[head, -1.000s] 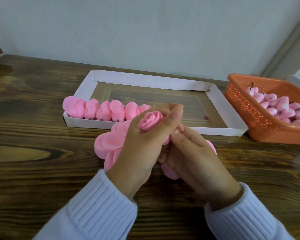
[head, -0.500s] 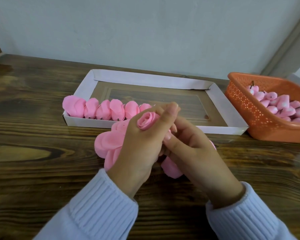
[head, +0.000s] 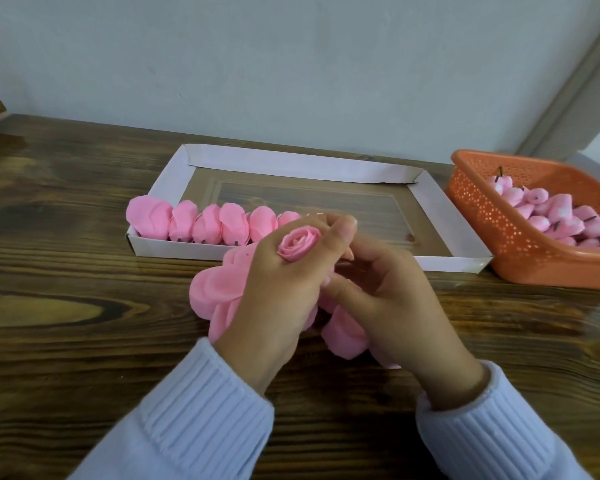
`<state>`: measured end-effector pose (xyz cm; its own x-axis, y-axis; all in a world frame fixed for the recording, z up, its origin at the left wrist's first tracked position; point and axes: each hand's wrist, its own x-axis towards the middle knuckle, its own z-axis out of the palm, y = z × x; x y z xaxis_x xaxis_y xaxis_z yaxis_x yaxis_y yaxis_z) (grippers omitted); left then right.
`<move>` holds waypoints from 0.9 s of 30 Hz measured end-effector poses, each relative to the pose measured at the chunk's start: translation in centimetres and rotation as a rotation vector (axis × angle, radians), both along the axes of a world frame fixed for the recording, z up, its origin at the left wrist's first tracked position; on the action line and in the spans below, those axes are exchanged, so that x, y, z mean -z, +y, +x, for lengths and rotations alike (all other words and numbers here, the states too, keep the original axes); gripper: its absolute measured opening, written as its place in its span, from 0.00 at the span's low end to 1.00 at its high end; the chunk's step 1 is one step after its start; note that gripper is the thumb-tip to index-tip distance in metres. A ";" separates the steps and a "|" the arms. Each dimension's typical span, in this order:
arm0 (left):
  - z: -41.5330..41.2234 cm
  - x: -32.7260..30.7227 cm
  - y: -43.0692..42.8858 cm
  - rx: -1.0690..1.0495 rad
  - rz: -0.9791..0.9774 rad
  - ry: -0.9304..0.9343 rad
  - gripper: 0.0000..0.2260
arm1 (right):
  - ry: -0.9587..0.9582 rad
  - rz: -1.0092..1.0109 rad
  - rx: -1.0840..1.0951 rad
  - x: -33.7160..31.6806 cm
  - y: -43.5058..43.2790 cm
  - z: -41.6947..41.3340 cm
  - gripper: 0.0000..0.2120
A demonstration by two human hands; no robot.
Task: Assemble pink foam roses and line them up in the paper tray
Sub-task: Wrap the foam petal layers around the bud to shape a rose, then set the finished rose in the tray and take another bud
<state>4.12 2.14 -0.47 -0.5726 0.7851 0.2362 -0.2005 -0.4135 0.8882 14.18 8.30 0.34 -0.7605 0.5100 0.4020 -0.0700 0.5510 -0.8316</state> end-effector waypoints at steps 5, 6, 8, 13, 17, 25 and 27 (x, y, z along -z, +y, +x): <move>0.0 0.1 0.0 -0.003 0.008 0.050 0.10 | -0.153 0.123 0.033 -0.9 0.1 0.4 0.13; 0.0 0.2 0.1 -0.006 0.020 0.030 0.09 | -0.162 0.121 0.013 -1.1 0.0 0.3 0.13; -0.1 0.2 0.1 -0.056 0.044 0.004 0.12 | -0.156 0.056 -0.022 -1.6 -0.2 0.1 0.11; -0.9 0.2 0.3 -0.271 0.021 -0.121 0.27 | -0.069 -0.217 0.276 -2.9 3.9 -1.2 0.05; -1.7 0.2 0.6 -0.278 -0.066 -0.336 0.31 | -0.491 -0.119 0.497 -3.3 10.1 -2.0 0.13; -1.9 0.4 1.0 -0.328 -0.103 -0.429 0.20 | -0.897 -0.238 0.530 -1.1 12.6 -4.2 0.08; -2.0 0.5 1.1 -0.331 -0.115 -0.449 0.16 | -0.865 -0.267 0.517 -0.7 12.5 -4.3 0.09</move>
